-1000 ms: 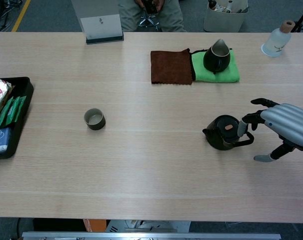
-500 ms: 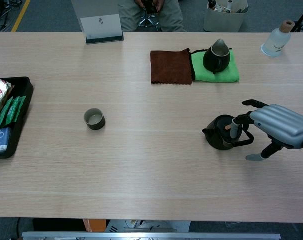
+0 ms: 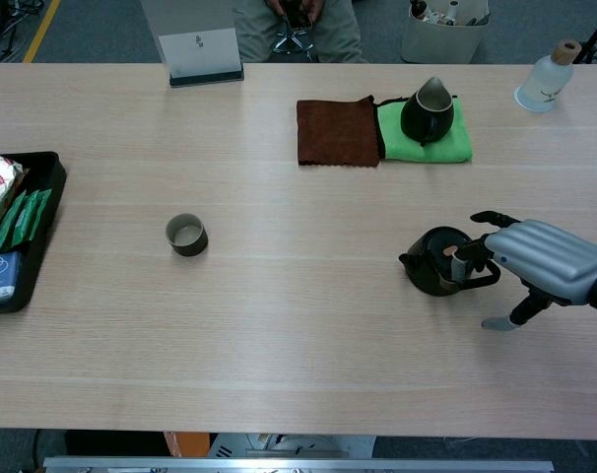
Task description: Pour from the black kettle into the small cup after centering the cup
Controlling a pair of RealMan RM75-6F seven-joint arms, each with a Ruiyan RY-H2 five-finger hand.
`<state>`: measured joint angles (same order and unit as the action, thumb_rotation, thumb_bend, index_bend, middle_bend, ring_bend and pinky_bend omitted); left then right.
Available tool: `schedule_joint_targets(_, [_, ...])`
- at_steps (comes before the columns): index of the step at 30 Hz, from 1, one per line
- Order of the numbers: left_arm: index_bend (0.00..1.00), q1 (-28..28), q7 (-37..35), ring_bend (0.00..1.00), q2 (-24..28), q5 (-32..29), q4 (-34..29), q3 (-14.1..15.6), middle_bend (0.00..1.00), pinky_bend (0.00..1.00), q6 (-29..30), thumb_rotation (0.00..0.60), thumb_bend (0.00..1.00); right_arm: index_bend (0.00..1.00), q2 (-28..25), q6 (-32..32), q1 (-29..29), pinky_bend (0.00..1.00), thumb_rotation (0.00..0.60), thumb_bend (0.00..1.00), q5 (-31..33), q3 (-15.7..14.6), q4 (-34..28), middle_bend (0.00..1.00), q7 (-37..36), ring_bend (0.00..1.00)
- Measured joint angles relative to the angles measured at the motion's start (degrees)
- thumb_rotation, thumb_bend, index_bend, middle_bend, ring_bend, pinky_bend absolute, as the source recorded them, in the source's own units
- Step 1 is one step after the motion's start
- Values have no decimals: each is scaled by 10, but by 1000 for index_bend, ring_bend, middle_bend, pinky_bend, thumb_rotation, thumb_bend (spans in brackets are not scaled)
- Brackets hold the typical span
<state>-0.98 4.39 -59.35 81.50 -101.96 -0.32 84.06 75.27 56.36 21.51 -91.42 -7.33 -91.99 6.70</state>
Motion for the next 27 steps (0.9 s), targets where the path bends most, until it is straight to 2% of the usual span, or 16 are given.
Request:
schedule_joint_targets(7, [248,-1,-2,188,-2,-1,4,-1,218,164,-3,600,62,467,2,-4,0,58,600,0,5,-6,0,464,5,416])
schedule_joint_targets(27, [248,-1,-6,188,-4,-7,11,-2,218,164,-7,600,62,583,11,-25,8,58,600,0,20,-13,2,561,21,516])
